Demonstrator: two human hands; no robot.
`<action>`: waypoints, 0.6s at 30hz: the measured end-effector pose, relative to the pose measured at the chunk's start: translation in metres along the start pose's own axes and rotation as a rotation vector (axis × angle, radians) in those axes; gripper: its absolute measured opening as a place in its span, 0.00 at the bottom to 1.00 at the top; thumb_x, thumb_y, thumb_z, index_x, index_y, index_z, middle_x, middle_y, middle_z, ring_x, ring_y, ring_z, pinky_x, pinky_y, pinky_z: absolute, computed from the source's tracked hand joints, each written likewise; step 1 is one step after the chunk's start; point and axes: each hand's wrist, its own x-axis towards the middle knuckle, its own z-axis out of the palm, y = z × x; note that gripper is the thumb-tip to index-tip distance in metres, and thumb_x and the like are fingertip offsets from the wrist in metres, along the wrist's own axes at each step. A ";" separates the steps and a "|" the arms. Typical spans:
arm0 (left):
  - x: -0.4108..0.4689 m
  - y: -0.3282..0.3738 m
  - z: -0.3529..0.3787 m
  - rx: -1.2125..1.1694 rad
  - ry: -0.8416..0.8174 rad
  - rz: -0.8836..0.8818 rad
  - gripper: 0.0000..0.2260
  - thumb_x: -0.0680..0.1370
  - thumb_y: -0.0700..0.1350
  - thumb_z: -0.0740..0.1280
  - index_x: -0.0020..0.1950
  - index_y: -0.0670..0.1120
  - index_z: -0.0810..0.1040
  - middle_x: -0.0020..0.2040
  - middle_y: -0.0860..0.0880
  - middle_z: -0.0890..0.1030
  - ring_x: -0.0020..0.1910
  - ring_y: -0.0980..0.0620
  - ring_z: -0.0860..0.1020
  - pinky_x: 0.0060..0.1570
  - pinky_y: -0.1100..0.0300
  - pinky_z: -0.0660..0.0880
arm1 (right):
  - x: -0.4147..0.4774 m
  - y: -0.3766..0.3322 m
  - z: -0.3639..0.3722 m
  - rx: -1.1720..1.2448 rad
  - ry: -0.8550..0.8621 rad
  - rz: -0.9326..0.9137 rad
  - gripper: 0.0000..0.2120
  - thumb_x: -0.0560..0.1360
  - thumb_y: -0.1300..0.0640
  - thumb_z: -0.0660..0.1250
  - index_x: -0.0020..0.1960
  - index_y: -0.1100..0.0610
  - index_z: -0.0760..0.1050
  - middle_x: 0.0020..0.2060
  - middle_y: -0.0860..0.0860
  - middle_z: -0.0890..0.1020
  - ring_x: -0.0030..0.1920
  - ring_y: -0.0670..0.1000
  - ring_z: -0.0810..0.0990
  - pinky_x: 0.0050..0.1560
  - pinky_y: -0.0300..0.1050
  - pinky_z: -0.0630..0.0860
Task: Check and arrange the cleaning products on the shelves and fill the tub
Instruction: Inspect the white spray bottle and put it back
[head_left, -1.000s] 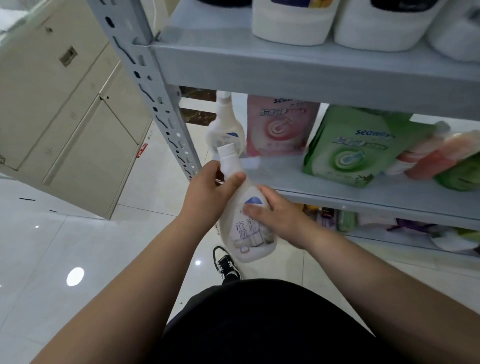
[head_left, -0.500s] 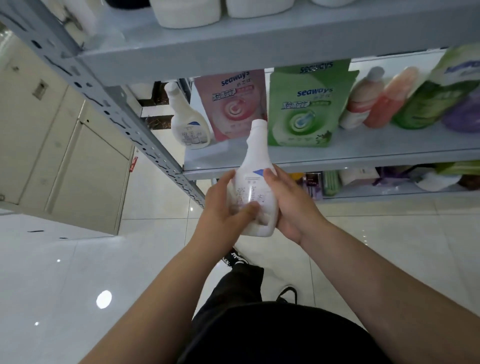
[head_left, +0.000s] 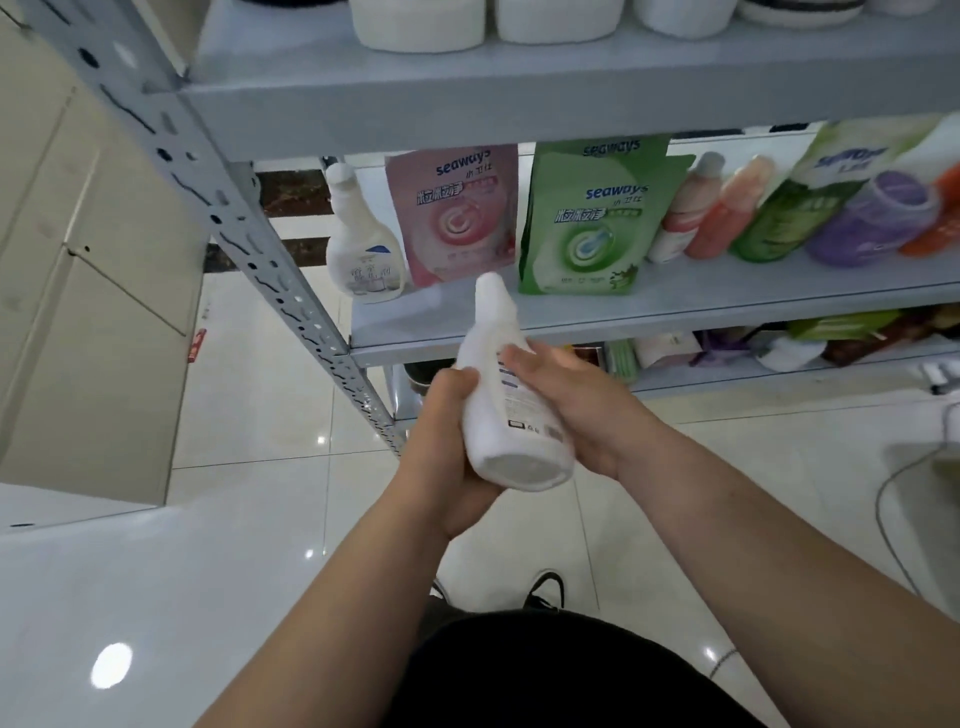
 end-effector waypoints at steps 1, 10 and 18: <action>-0.003 0.001 -0.007 -0.019 0.002 -0.013 0.23 0.76 0.49 0.62 0.70 0.44 0.75 0.60 0.39 0.83 0.57 0.40 0.82 0.55 0.43 0.79 | 0.001 0.000 0.006 -0.008 0.014 0.026 0.25 0.70 0.44 0.77 0.62 0.55 0.78 0.49 0.52 0.88 0.48 0.53 0.87 0.51 0.52 0.83; -0.016 0.028 -0.069 0.138 0.014 -0.036 0.17 0.85 0.46 0.53 0.68 0.45 0.77 0.58 0.42 0.85 0.57 0.43 0.84 0.52 0.48 0.81 | 0.008 0.020 0.054 0.083 0.195 -0.098 0.11 0.80 0.58 0.70 0.62 0.60 0.78 0.52 0.58 0.86 0.51 0.58 0.86 0.53 0.56 0.83; -0.028 0.029 -0.104 0.223 0.007 -0.014 0.15 0.86 0.45 0.55 0.68 0.48 0.76 0.62 0.41 0.83 0.60 0.39 0.82 0.56 0.38 0.80 | 0.001 0.044 0.074 -0.132 0.245 -0.372 0.29 0.68 0.55 0.80 0.66 0.42 0.77 0.59 0.53 0.83 0.58 0.54 0.84 0.57 0.57 0.82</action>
